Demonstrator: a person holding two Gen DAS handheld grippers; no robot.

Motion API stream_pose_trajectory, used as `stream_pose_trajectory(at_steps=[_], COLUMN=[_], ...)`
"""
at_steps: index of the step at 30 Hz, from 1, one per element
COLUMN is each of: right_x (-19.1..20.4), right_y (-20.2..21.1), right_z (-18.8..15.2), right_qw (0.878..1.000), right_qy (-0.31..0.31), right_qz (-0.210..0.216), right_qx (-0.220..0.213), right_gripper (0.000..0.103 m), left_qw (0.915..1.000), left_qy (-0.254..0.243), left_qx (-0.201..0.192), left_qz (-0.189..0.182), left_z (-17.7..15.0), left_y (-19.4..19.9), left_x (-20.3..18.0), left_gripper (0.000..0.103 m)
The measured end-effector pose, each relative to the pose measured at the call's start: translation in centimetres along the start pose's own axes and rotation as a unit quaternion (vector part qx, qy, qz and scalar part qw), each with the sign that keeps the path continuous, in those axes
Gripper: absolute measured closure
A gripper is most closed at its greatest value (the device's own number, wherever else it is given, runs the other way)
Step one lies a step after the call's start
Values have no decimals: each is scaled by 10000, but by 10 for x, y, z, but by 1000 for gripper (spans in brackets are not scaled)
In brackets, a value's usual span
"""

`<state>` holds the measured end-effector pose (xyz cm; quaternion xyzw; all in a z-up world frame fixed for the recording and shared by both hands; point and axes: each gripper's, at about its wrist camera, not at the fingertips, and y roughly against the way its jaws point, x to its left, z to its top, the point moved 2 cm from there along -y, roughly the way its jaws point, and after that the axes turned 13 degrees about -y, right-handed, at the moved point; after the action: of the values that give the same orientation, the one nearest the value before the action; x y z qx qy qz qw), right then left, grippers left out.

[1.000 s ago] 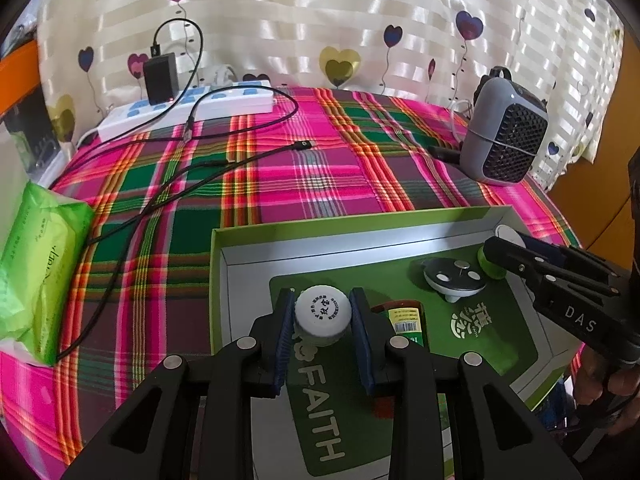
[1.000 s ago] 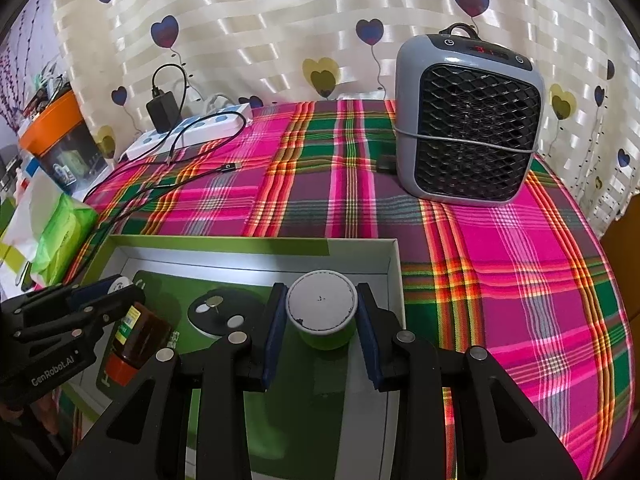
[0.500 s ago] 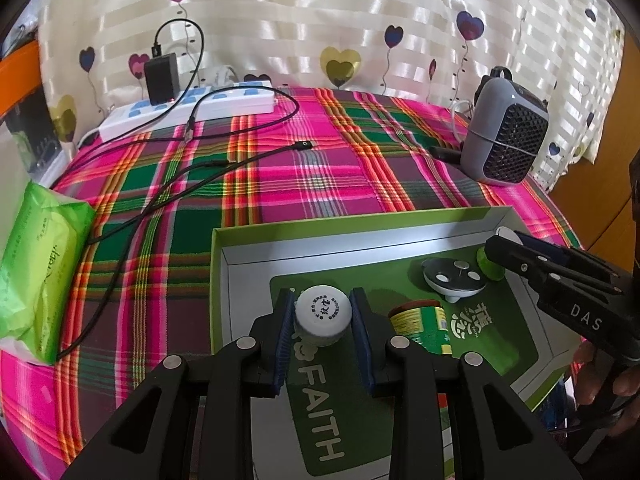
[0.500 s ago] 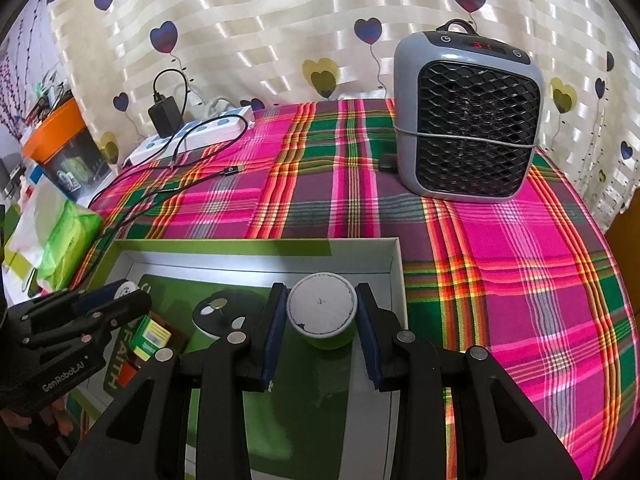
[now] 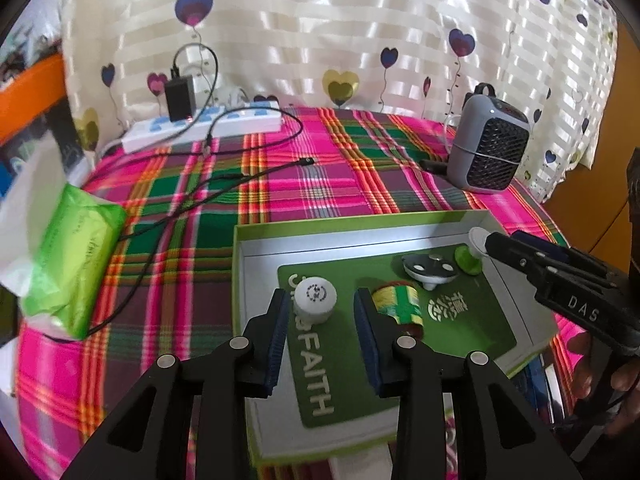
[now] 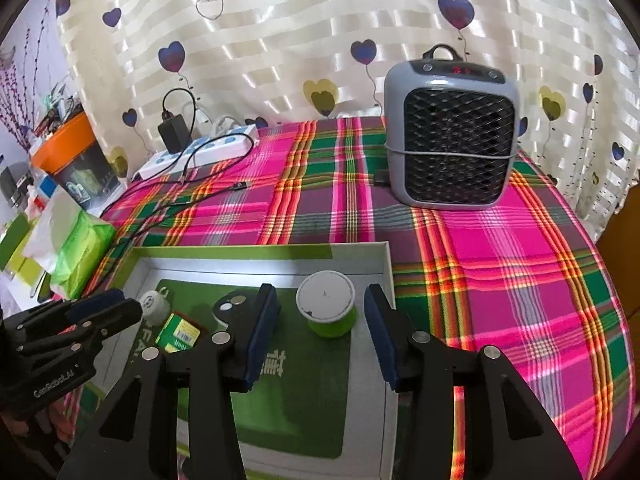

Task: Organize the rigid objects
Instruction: 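Open the left tool to drop the cap while the right tool releases the stand in the box, then withdraw both tools from the box toward the items lined up beside it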

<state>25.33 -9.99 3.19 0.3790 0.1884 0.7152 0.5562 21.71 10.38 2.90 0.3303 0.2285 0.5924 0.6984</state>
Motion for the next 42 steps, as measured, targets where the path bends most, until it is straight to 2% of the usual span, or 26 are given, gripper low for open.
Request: stream_pose_trajectory(at_steps=[16,23,30,42], right_x=[-7,-18,-40,-43], right_y=[63,87,107,101], right_z=[-28,-49,-67,-105], right_qw=[9994,9990,9976,9990], right_qy=[-146,-89,-302,-140], right_qz=[99,-73,-260,-396], right_qx=[-307,-439,-559,-164], right_gripper=[56,56,56,56], left_qw=[9996,9995,9993,9994], left_qy=[-84,120,312,318], left_qx=[-230,-278,-202,-94], left_qz=[134,123,89,-91], left_z=[-36,-64,-88,-106], left_y=[65,82,85,83], left_x=[-25,-26,-22,-32], left_gripper=[71,71,71,71])
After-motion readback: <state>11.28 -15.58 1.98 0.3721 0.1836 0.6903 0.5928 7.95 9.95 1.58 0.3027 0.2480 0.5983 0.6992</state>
